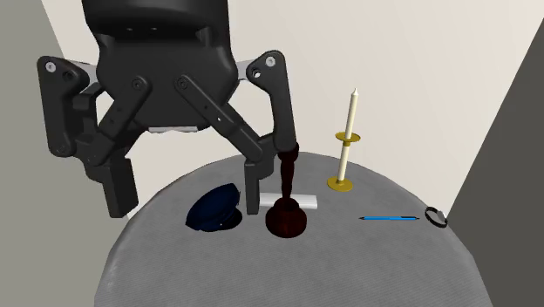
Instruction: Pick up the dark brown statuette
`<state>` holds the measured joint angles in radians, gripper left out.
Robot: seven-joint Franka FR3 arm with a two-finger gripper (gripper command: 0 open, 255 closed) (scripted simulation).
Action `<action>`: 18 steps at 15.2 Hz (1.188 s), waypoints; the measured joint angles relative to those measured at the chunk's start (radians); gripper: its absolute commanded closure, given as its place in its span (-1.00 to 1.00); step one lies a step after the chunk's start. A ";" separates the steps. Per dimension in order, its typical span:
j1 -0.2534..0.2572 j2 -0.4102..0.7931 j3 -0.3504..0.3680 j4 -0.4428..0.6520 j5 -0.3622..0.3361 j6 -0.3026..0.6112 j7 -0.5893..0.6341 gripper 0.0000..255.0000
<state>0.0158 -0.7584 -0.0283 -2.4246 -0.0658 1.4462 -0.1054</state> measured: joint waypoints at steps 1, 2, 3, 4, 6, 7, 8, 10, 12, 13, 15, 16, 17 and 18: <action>0.000 0.000 0.000 0.000 0.000 0.000 0.000 -1.00; -0.002 0.013 0.006 0.001 0.001 0.018 0.014 -1.00; -0.005 0.026 0.017 -0.003 0.004 0.044 0.037 -1.00; -0.008 0.043 0.029 -0.005 0.005 0.073 0.064 -1.00; -0.019 0.092 0.052 -0.007 0.003 0.146 0.120 -1.00; -0.024 0.124 0.066 -0.002 0.002 0.185 0.152 -1.00; -0.029 0.159 0.079 0.011 0.000 0.220 0.183 -1.00; -0.041 0.214 0.102 0.024 -0.011 0.284 0.246 -1.00; -0.054 0.285 0.128 0.051 -0.025 0.350 0.314 -1.00; -0.062 0.307 0.137 0.053 -0.035 0.380 0.345 -1.00; -0.075 0.371 0.161 0.084 -0.057 0.431 0.417 -1.00; -0.086 0.413 0.167 0.106 -0.075 0.461 0.448 -1.00; -0.093 0.448 0.177 0.123 -0.091 0.487 0.484 -1.00; -0.100 0.476 0.185 0.136 -0.108 0.509 0.521 -1.00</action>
<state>-0.0844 -0.2823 0.1568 -2.2887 -0.1733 1.9555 0.4151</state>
